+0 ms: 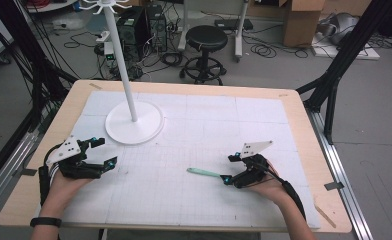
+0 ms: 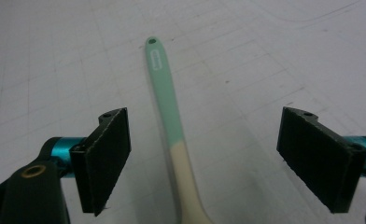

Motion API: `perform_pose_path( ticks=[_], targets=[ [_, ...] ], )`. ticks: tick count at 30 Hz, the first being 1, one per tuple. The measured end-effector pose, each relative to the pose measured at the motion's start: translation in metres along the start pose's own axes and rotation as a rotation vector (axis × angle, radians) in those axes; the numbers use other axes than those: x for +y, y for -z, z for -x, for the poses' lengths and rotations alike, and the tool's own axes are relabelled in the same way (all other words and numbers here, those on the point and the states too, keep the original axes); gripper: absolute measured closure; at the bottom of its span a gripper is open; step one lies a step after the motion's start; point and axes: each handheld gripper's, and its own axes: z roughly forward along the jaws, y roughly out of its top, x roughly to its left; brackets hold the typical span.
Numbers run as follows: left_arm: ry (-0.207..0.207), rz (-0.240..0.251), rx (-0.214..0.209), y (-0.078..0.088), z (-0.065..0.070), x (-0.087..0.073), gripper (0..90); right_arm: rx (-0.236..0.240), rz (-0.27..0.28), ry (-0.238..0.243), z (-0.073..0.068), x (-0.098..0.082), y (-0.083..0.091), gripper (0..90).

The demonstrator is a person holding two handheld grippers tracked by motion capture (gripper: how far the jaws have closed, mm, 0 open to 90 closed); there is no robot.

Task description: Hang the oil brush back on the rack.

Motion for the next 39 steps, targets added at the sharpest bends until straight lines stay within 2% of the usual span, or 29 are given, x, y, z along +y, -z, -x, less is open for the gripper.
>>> perform_pose_path(
  ticks=[5, 8, 14, 21, 23, 32, 39],
  targets=[
    [0.001, -0.002, -0.004, -0.0005, 0.0001, -0.0002, 15.8, 0.026, -0.036, 0.032, -0.0038, 0.0007, -0.0067, 26.5],
    [0.007, -0.001, -0.006, -0.0006, 0.0, -0.0003, 15.6, 0.031, -0.051, 0.049, -0.0049, 0.0011, -0.0087, 35.3],
    [0.005, -0.005, -0.013, -0.0012, -0.0001, -0.0006, 15.7, 0.056, -0.073, 0.055, -0.0035, 0.0005, -0.01, 46.0],
    [0.006, -0.007, -0.019, -0.0014, -0.0001, -0.0008, 15.7, 0.039, -0.093, 0.078, -0.0041, 0.0003, -0.009, 57.9],
    [0.008, -0.007, -0.02, -0.0013, -0.0001, -0.0008, 15.7, 0.036, -0.097, 0.098, -0.0042, 0.0006, -0.009, 61.6],
    [0.011, -0.01, -0.019, -0.0019, 0.0002, -0.0011, 15.7, 0.017, -0.122, 0.135, -0.007, 0.0031, -0.0101, 68.2],
    [0.011, -0.011, -0.022, -0.0019, 0.0006, -0.001, 15.7, 0.028, -0.154, 0.134, -0.008, 0.0068, -0.0111, 74.0]
  ],
)
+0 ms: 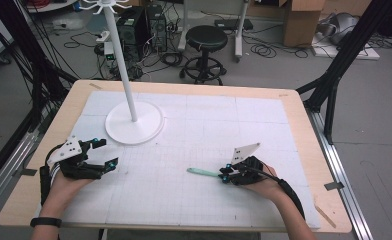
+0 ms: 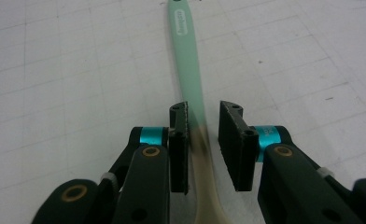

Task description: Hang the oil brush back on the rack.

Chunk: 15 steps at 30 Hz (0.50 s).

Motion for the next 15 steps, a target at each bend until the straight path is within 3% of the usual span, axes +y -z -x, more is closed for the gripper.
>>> perform_pose_path(
  ticks=[4, 15],
  targets=[
    [-0.003, -0.002, 0.0, 0.0, 0.0, 0.0, 15.7, 0.007, -0.018, -0.008, 0.0, 0.0028, -0.0002, 80.5],
    [0.0, 0.002, -0.002, 0.0, 0.0001, 0.0001, 15.7, 0.001, -0.007, -0.011, -0.0002, 0.0019, 0.0003, 82.1]
  ],
)
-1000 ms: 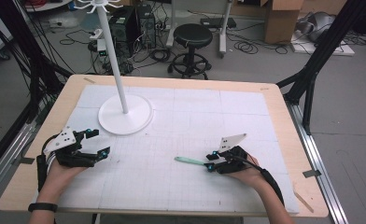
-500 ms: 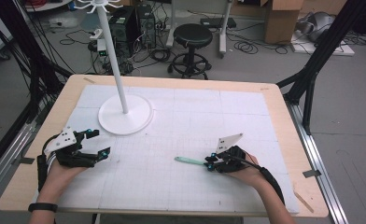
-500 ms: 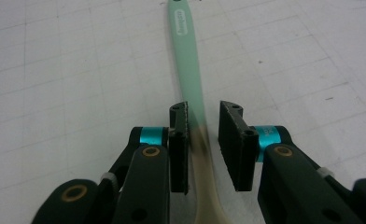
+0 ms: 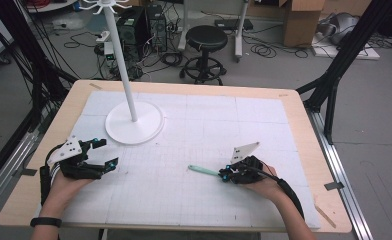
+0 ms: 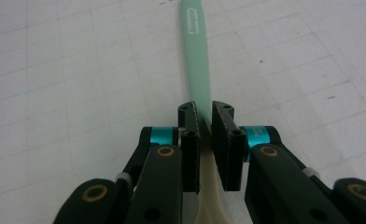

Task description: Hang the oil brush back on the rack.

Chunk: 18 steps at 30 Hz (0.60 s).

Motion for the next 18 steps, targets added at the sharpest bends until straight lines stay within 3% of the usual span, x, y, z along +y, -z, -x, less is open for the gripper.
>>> perform_pose_path(
  ticks=[8, 18],
  targets=[
    [-0.003, 0.004, 0.0, 0.001, 0.0, 0.0, 15.7, -0.007, 0.071, -0.025, 0.0, 0.005, 0.002, 82.2],
    [-0.002, 0.01, -0.002, 0.001, 0.0, 0.001, 15.7, -0.073, 0.27, -0.069, 0.015, 0.035, 0.026, 82.2]
  ],
)
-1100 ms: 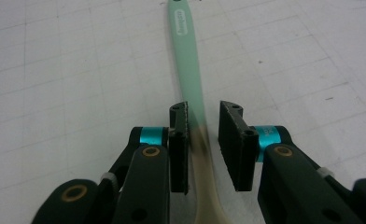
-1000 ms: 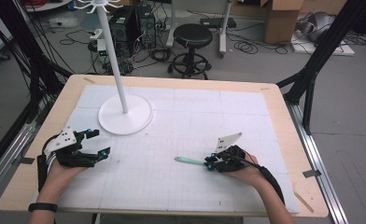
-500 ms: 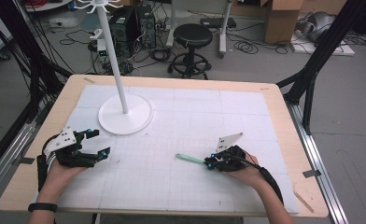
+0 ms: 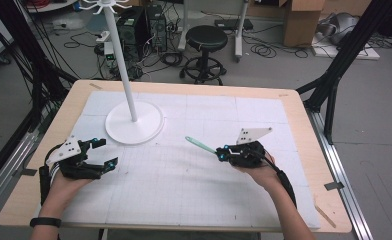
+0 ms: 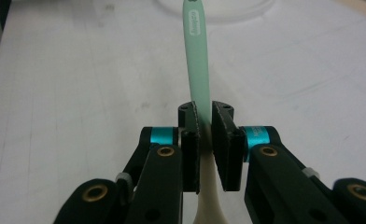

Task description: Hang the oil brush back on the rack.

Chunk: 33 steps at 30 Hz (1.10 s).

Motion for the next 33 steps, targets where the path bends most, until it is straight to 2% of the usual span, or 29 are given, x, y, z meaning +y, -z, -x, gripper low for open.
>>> perform_pose_path(
  ticks=[2, 9, 16, 22, 27, 33],
  targets=[
    [0.001, 0.003, 0.002, 0.0, 0.0, 0.0, 15.7, -0.011, 0.046, -0.002, 0.002, 0.01, 0.003, 82.2],
    [0.004, 0.012, 0.003, 0.002, -0.001, 0.001, 15.8, -0.038, 0.123, 0.018, 0.005, 0.053, 0.004, 82.2],
    [0.007, 0.018, 0.002, 0.003, -0.001, 0.001, 15.7, -0.076, 0.227, 0.021, 0.005, 0.092, 0.002, 82.2],
    [0.013, 0.023, 0.0, 0.003, -0.002, 0.0, 15.8, -0.109, 0.325, -0.001, 0.009, 0.12, 0.004, 82.2],
    [0.015, 0.03, -0.001, 0.004, -0.003, 0.001, 15.8, -0.129, 0.368, 0.004, 0.01, 0.144, 0.004, 82.2],
    [0.018, 0.036, -0.005, 0.005, -0.003, 0.001, 15.8, -0.139, 0.42, 0.041, 0.005, 0.18, 0.004, 82.2]
  ],
)
